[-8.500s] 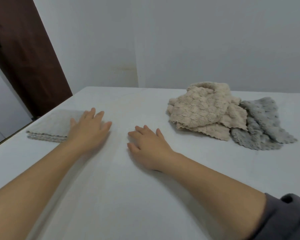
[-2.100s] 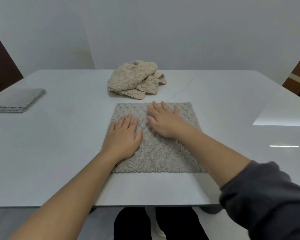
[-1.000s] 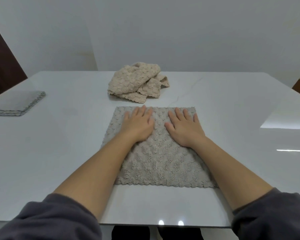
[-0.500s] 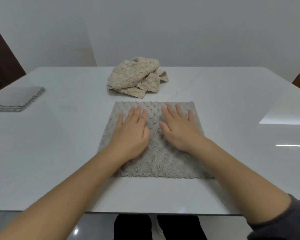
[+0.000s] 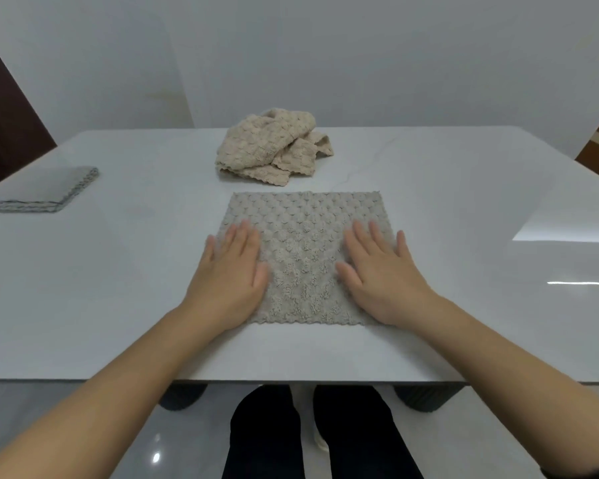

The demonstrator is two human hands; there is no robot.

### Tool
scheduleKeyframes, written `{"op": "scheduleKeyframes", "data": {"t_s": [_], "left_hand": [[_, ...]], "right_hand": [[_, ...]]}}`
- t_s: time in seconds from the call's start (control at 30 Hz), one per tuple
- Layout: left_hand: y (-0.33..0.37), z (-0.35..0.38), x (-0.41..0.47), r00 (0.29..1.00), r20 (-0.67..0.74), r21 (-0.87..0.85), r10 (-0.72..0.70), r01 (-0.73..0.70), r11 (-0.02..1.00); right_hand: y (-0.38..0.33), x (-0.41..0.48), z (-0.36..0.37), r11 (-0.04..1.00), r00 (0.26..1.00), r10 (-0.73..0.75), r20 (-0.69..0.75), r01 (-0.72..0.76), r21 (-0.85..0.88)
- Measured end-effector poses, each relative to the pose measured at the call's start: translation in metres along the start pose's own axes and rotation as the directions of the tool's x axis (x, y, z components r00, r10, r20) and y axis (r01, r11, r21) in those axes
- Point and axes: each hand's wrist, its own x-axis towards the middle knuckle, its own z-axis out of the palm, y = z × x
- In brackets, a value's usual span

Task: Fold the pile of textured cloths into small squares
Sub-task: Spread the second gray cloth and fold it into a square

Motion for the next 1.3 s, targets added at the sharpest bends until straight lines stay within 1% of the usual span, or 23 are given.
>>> {"op": "scheduleKeyframes", "data": {"t_s": [0.03, 0.1, 0.17, 0.43, 0.6, 0.77, 0.83, 0.9, 0.97, 1.03, 1.07, 1.17, 1.3], "left_hand": [[0.01, -0.001, -0.001, 0.999, -0.015, -0.019, 0.05, -0.051, 0.999], [0.027, 0.003, -0.002, 0.993, 0.012, -0.054, 0.115, -0.114, 0.992], [0.029, 0.01, -0.004, 0.991, 0.071, -0.051, 0.112, -0.109, 0.993], [-0.021, 0.007, -0.023, 0.994, 0.112, -0.012, -0.006, 0.007, 1.0], [-0.033, 0.005, -0.033, 0.992, 0.123, -0.021, -0.031, 0.034, 0.999], [-0.041, 0.001, -0.039, 0.984, 0.17, 0.003, -0.054, 0.054, 0.999], [-0.039, -0.004, -0.039, 0.985, 0.16, 0.032, -0.064, 0.06, 0.998], [-0.028, -0.011, -0.034, 0.994, 0.106, 0.003, -0.036, 0.036, 0.999], [-0.007, -0.014, -0.022, 0.998, 0.046, -0.057, 0.045, -0.043, 0.997], [0.015, -0.01, -0.005, 0.993, 0.036, -0.08, 0.112, -0.109, 0.991], [0.021, -0.007, 0.005, 0.992, 0.044, -0.08, 0.117, -0.113, 0.99], [0.019, 0.004, 0.025, 0.996, 0.073, -0.059, 0.058, -0.054, 0.997], [-0.001, 0.012, 0.027, 0.996, 0.085, -0.014, 0.002, -0.001, 1.0]], "right_hand": [[-0.014, -0.001, 0.0, 0.999, 0.999, -0.042, -0.015, 0.042, 0.014], [-0.037, -0.001, 0.007, 0.994, 0.995, -0.101, -0.014, 0.102, 0.04], [-0.045, -0.002, 0.017, 0.993, 0.993, -0.115, 0.024, 0.114, 0.042], [0.0, -0.018, 0.015, 1.0, 0.997, -0.024, 0.072, 0.024, -0.012], [0.015, -0.03, 0.008, 1.0, 0.996, 0.022, 0.089, -0.023, 0.004], [0.028, -0.041, 0.004, 0.998, 0.992, 0.055, 0.11, -0.055, 0.002], [0.031, -0.042, 0.0, 0.997, 0.991, 0.075, 0.113, -0.075, -0.004], [0.026, -0.037, -0.005, 0.996, 0.993, 0.084, 0.083, -0.084, -0.012], [0.01, -0.025, -0.008, 0.999, 0.998, 0.029, 0.049, -0.028, -0.021], [-0.013, -0.01, -0.004, 0.998, 0.997, -0.063, 0.043, 0.063, -0.005], [-0.023, -0.001, -0.001, 0.995, 0.994, -0.096, 0.042, 0.096, 0.005], [-0.039, 0.022, 0.01, 0.991, 0.989, -0.135, 0.066, 0.134, 0.019], [-0.029, 0.029, 0.018, 0.99, 0.986, -0.144, 0.082, 0.144, 0.008]]}}
